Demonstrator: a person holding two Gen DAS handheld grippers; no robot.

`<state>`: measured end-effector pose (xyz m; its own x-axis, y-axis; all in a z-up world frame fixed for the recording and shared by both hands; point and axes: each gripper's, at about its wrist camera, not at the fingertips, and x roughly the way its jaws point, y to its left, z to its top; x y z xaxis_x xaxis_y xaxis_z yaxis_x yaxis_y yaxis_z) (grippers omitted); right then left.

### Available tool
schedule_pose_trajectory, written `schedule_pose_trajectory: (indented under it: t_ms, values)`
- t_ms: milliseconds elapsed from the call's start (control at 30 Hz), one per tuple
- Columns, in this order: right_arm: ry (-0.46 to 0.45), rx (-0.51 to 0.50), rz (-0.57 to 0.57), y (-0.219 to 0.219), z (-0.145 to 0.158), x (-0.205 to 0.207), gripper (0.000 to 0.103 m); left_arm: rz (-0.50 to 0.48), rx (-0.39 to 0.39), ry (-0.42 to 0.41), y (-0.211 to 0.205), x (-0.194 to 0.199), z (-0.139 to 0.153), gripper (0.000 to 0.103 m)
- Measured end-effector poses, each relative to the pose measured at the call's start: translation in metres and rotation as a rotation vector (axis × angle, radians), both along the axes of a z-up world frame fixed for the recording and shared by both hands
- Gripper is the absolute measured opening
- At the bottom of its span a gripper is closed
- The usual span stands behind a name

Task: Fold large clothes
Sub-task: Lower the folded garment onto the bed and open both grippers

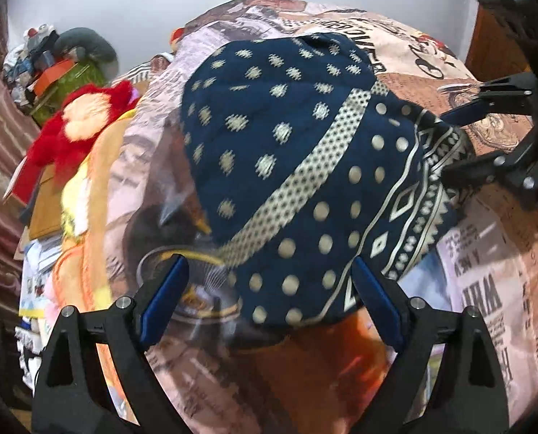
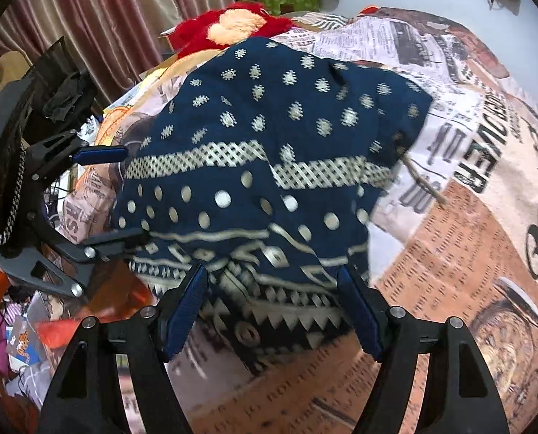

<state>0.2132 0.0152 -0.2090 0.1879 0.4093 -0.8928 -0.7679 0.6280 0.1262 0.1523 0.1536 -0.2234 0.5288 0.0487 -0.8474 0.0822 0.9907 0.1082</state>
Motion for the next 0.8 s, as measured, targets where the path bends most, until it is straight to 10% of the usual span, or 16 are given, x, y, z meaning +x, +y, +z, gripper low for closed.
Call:
schedule_pose_trajectory:
  t_ms: [467,800]
  values:
    - [-0.177,0.162,-0.151,-0.026,0.086,-0.005,0.075,0.192,-0.047,-0.167,0.009,0.007,0.072,0.092]
    - [-0.094,0.093,-0.29,0.04,0.028,0.101,0.075,0.261,-0.098,-0.088,0.045,0.059,0.025,0.092]
